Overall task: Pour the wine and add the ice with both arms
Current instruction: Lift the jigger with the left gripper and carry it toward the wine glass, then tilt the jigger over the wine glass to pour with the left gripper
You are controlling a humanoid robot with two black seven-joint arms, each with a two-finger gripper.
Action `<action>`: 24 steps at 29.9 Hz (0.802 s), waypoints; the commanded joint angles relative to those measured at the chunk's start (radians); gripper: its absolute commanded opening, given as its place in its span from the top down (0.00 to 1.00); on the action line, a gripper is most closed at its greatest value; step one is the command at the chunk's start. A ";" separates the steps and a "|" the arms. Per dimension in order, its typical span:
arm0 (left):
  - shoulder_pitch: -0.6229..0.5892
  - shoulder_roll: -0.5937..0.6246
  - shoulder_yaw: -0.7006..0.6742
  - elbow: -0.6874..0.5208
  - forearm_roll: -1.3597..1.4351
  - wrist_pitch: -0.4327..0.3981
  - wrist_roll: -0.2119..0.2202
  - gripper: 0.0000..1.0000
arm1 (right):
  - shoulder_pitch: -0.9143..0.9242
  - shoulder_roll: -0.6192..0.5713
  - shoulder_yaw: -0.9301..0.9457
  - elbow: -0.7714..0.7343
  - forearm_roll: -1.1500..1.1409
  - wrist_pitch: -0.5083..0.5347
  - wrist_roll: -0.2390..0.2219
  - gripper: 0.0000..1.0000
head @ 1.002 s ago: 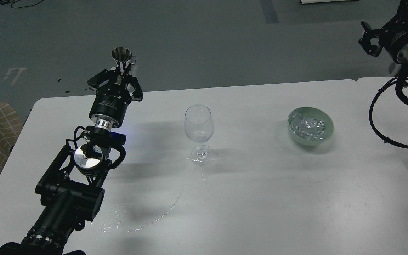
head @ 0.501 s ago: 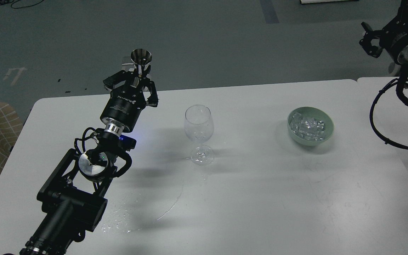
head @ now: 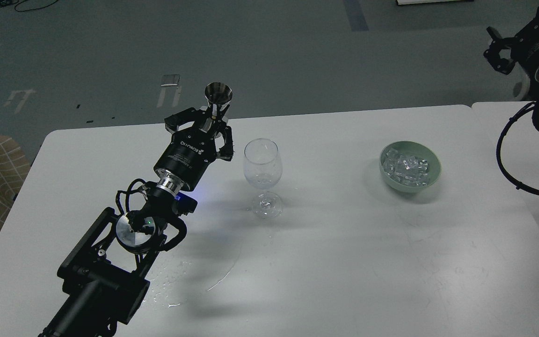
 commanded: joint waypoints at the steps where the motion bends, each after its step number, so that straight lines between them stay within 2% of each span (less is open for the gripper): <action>1: -0.003 0.008 0.007 -0.007 0.001 0.010 0.000 0.98 | 0.000 0.001 -0.001 0.007 0.000 0.000 0.000 0.06; 9: -0.006 0.065 0.010 -0.012 0.038 0.001 0.005 0.98 | 0.000 0.001 -0.001 0.021 0.000 0.000 0.000 0.06; 16: 0.006 0.096 0.010 -0.070 0.153 -0.013 0.052 0.98 | 0.000 0.001 0.000 0.021 0.001 0.000 0.000 0.06; 24: 0.000 0.099 0.010 -0.084 0.161 -0.002 0.054 0.98 | 0.007 0.001 -0.001 0.036 0.001 0.000 0.000 0.06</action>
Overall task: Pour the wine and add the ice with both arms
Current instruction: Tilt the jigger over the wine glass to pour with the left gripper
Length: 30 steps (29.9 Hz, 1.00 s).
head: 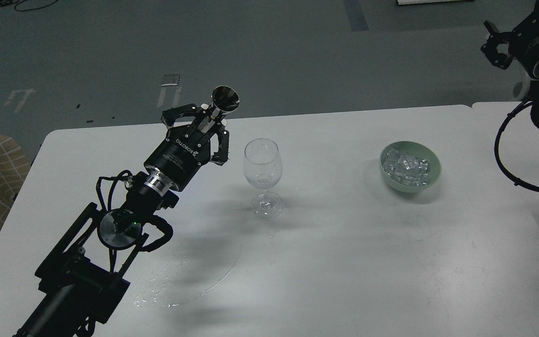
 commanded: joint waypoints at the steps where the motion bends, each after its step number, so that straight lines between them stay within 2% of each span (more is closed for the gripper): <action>1: -0.004 0.000 0.000 -0.001 0.003 0.006 0.000 0.98 | 0.000 -0.002 -0.002 0.010 0.000 0.000 -0.001 0.06; 30: -0.005 0.002 0.041 -0.014 0.274 0.029 -0.004 0.98 | 0.002 -0.014 -0.002 0.033 0.000 0.002 -0.004 0.06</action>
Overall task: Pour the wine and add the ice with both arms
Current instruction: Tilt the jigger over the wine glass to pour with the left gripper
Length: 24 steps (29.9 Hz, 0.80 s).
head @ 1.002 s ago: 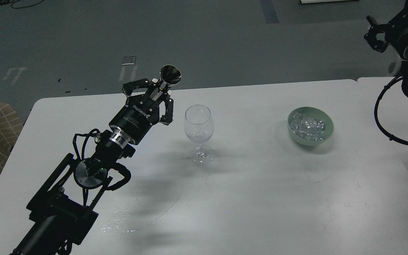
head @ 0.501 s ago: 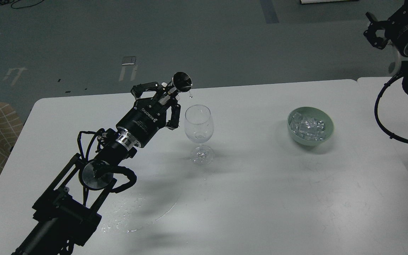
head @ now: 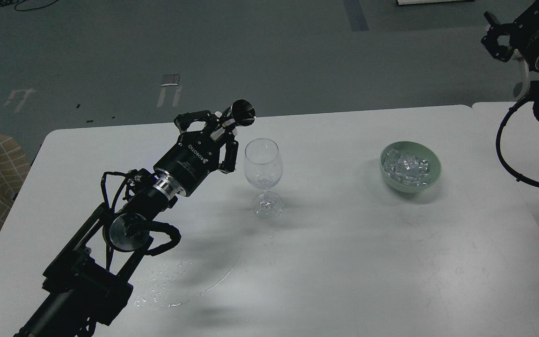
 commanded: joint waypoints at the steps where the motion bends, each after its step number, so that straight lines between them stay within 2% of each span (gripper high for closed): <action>1: 0.000 -0.003 0.000 0.000 0.042 0.000 0.000 0.98 | -0.001 -0.001 -0.001 0.000 0.000 0.000 0.000 0.06; 24: -0.008 0.022 0.000 -0.018 0.222 -0.018 -0.004 0.97 | -0.001 -0.007 0.004 0.005 0.001 0.000 0.000 0.05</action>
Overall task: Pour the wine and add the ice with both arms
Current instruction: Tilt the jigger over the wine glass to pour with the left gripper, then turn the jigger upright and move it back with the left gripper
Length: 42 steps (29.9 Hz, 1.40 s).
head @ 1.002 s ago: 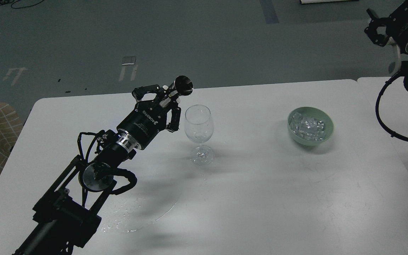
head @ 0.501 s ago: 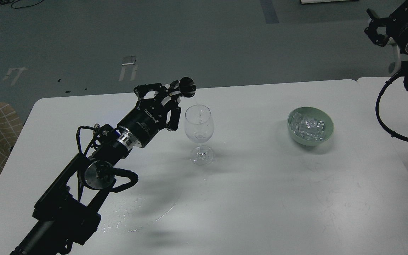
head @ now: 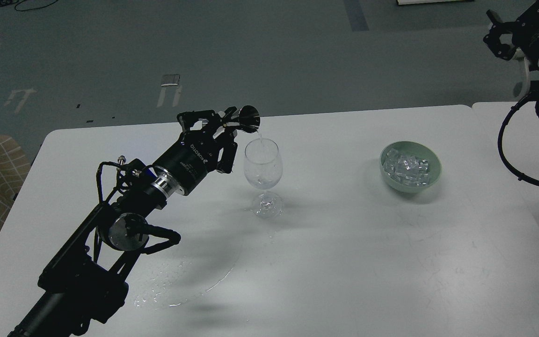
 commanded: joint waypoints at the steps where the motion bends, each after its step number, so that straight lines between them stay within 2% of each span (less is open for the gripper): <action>1: 0.001 0.004 -0.002 -0.007 0.070 -0.005 -0.001 0.97 | 0.001 0.000 0.002 0.000 0.000 0.000 0.000 0.05; 22: -0.061 0.058 -0.002 -0.018 0.209 -0.040 -0.010 0.97 | 0.001 -0.042 0.003 0.057 0.001 0.003 -0.005 0.05; 30: -0.094 0.085 -0.002 -0.072 0.317 -0.044 -0.008 0.97 | 0.001 -0.051 0.005 0.063 0.001 0.003 -0.005 0.05; 37: -0.110 0.150 -0.002 -0.072 0.329 -0.057 -0.012 0.97 | 0.001 -0.058 0.005 0.081 0.001 0.003 -0.005 0.05; 42: -0.114 0.166 -0.002 -0.072 0.409 -0.067 -0.028 0.97 | 0.001 -0.060 0.005 0.097 0.001 0.003 -0.006 0.05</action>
